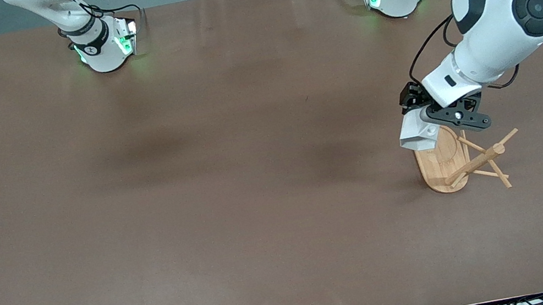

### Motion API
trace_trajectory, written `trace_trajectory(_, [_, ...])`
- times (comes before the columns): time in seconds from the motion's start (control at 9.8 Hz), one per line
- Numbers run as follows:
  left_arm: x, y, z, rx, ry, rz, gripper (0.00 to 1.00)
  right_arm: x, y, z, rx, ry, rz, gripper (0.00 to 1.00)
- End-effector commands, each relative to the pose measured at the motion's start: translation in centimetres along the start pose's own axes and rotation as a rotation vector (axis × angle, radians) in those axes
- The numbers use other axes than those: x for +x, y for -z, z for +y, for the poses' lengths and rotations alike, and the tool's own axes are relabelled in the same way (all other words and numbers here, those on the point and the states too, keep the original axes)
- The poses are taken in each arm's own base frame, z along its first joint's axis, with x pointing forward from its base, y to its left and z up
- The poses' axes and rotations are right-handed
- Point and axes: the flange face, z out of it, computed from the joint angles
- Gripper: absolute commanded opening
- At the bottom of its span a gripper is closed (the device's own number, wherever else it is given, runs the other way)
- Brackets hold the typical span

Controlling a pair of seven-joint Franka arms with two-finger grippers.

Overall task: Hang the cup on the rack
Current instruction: 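Carry the cup with the left gripper to the wooden rack, then lower the cup's handle hole onto a rack peg with the left gripper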

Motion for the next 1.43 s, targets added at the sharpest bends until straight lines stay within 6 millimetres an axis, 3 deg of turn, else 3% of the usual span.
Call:
trace_trajectory(0.0, [-1.8,-3.2,-1.5,-0.006,-0.016,0.008,0.13,1.1,1.5,1.2,-0.024,-0.03,0.027,1.0])
trace_trajectory(0.2, [-1.7,-3.6,-2.7,-0.007,-0.057,0.006,0.14,2.5,1.6,1.0,-0.021,0.019,0.034,1.0])
trace_trajectory(0.41, [-1.2,-3.8,-4.6,-0.005,-0.109,0.008,0.13,2.5,1.5,1.6,-0.017,0.023,0.024,1.0])
trace_trajectory(1.02, [0.1,-4.3,-7.0,-0.004,-0.131,0.01,0.13,2.4,1.6,1.6,-0.017,0.048,0.024,1.0])
trace_trajectory(1.33, [0.9,-3.6,-8.0,0.002,-0.139,0.028,0.13,2.1,1.7,1.5,-0.017,0.046,0.007,1.0])
